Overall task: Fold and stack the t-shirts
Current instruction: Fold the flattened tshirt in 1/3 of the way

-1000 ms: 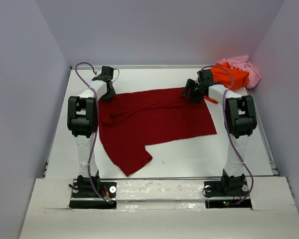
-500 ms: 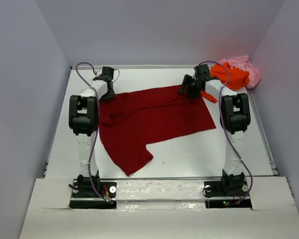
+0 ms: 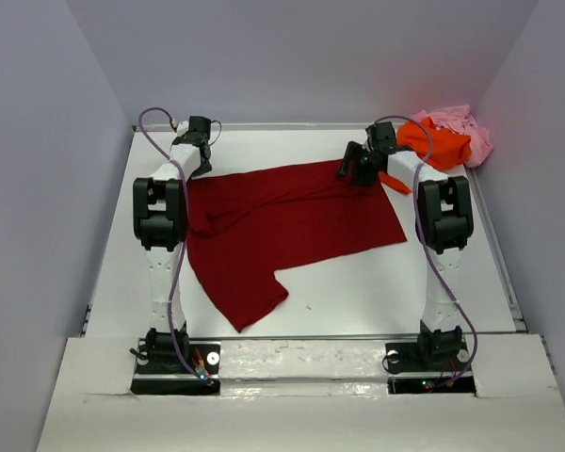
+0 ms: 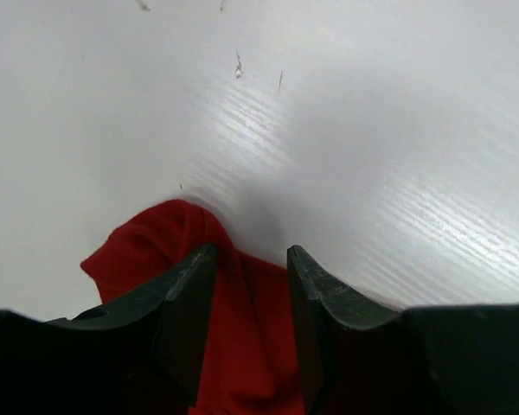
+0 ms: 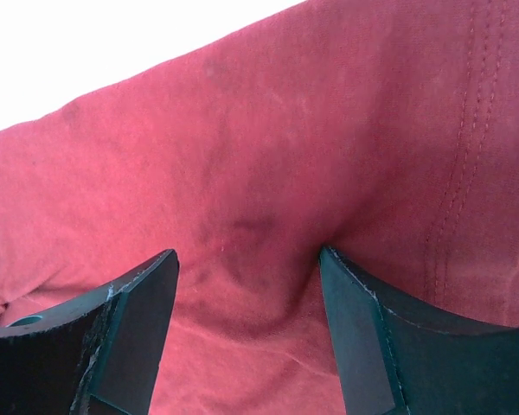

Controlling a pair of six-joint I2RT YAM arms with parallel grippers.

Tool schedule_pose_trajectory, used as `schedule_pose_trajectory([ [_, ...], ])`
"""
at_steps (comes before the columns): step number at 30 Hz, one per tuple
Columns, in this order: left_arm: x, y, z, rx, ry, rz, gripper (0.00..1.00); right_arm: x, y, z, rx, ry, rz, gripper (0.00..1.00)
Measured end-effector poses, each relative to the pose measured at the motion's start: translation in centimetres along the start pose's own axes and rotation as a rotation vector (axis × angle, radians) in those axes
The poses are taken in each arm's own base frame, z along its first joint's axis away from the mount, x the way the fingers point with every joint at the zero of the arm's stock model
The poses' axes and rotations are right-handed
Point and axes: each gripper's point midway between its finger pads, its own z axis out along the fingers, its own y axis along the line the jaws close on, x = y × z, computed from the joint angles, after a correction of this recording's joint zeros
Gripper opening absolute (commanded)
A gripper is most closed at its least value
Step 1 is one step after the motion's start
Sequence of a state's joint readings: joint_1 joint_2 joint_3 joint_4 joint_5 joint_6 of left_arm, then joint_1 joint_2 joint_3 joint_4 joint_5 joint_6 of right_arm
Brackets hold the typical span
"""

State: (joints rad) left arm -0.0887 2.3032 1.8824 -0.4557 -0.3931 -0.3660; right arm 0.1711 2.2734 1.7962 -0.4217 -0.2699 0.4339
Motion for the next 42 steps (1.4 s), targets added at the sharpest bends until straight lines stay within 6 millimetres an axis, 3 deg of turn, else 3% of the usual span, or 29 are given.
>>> schedule_pose_trajectory([
  [9,-0.4,-0.1,1.5,-0.011,0.001,-0.007,0.47,4.1,-0.7,-3.1,0.017,0.047,0.005,0.73],
  [14,0.1,0.2,0.4,0.012,0.007,-0.01,0.47,4.9,0.0,-4.7,0.021,0.037,-0.017,0.74],
  [17,-0.9,0.4,-1.8,0.046,-0.012,-0.026,0.48,5.3,1.1,-5.6,0.012,0.027,-0.041,0.74],
  [21,-2.9,1.1,-7.2,0.109,-0.086,-0.062,0.53,6.4,2.2,-6.1,-0.003,0.028,-0.066,0.75],
  [23,-3.9,1.4,-10.0,0.14,-0.13,-0.078,0.57,7.1,2.4,-6.1,-0.005,0.04,-0.072,0.75],
  [24,-4.2,1.4,-10.9,0.154,-0.149,-0.084,0.66,7.6,2.3,-6.0,-0.002,0.049,-0.073,0.75],
  [26,-4.1,1.1,-12.8,0.191,-0.168,-0.084,0.71,8.2,2.0,-6.0,0.003,0.059,-0.072,0.75],
  [30,-1.5,-0.1,-12.5,0.239,-0.116,-0.049,0.72,8.7,1.8,-6.3,0.008,0.065,-0.068,0.75],
  [34,5.1,-0.5,-8.8,0.227,0.049,0.022,0.73,8.1,2.4,-6.9,-0.005,0.041,-0.064,0.75],
  [38,10.4,0.4,-6.9,0.196,0.196,0.073,0.73,7.3,3.1,-7.6,-0.022,0.011,-0.066,0.76],
  [42,10.6,0.2,-6.8,0.204,0.201,0.073,0.73,7.0,3.3,-7.8,-0.027,0.001,-0.068,0.76],
])
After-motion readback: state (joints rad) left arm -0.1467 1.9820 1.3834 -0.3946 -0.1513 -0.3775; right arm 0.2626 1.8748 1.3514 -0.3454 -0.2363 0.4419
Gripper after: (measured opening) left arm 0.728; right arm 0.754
